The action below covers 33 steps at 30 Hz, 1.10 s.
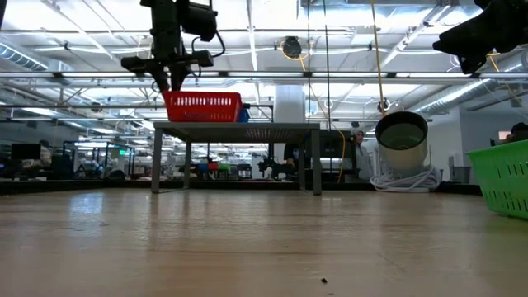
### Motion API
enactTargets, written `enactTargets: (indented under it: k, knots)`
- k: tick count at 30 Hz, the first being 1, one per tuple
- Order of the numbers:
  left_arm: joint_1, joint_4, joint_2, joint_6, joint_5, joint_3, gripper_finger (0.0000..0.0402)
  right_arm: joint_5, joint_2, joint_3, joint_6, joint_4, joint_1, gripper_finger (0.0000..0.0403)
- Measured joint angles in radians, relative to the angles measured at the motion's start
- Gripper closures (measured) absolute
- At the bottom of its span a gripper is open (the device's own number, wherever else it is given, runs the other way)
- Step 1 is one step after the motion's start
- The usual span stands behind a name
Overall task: Pick & Place Office Desk Supplies
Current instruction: Put the red bin on the shelf, then put the green bin on the shelf
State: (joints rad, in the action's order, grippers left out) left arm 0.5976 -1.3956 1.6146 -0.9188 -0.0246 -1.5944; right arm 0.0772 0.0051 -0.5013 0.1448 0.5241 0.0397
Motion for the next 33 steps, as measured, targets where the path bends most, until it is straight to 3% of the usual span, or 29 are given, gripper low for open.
enactTargets:
  k: [11,33]
  knots:
    - [-0.014,0.003,-0.001,0.0,0.025,0.0,0.0277,0.0,0.0,0.0,0.0,0.0,0.0,0.0314]
    - [-0.041,0.006,-0.113,0.044,0.023,0.0,0.0273,0.0,0.0,0.0,0.0,0.0,0.0,0.0314]
